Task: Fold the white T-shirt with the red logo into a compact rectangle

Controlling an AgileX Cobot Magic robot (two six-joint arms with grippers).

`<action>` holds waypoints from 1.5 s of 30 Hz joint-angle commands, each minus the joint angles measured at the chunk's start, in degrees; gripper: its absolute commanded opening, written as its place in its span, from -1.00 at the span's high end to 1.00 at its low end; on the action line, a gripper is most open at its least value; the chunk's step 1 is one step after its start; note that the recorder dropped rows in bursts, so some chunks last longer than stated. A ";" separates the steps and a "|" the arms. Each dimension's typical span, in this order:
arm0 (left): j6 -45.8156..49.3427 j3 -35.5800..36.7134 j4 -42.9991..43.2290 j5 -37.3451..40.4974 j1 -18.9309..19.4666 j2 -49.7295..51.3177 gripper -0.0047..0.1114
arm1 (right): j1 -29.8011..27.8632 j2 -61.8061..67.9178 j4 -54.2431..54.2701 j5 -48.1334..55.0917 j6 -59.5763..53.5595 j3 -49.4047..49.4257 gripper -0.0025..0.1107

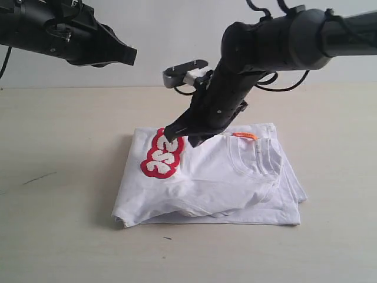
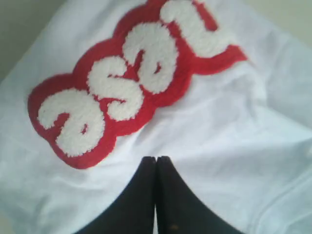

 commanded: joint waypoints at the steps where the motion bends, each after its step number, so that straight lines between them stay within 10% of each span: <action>1: -0.60 0.09 -0.79 1.11 0.05 -0.07 0.92 | -0.28 -4.86 -14.76 -5.45 14.53 7.70 0.96; 10: -0.60 0.09 -1.39 4.36 0.05 -0.07 0.92 | -8.64 -2.60 -16.81 -11.31 19.06 18.58 0.96; 45: -0.32 0.09 -0.92 5.05 0.05 0.63 0.92 | -4.51 -2.31 3.05 -7.81 2.86 11.22 0.96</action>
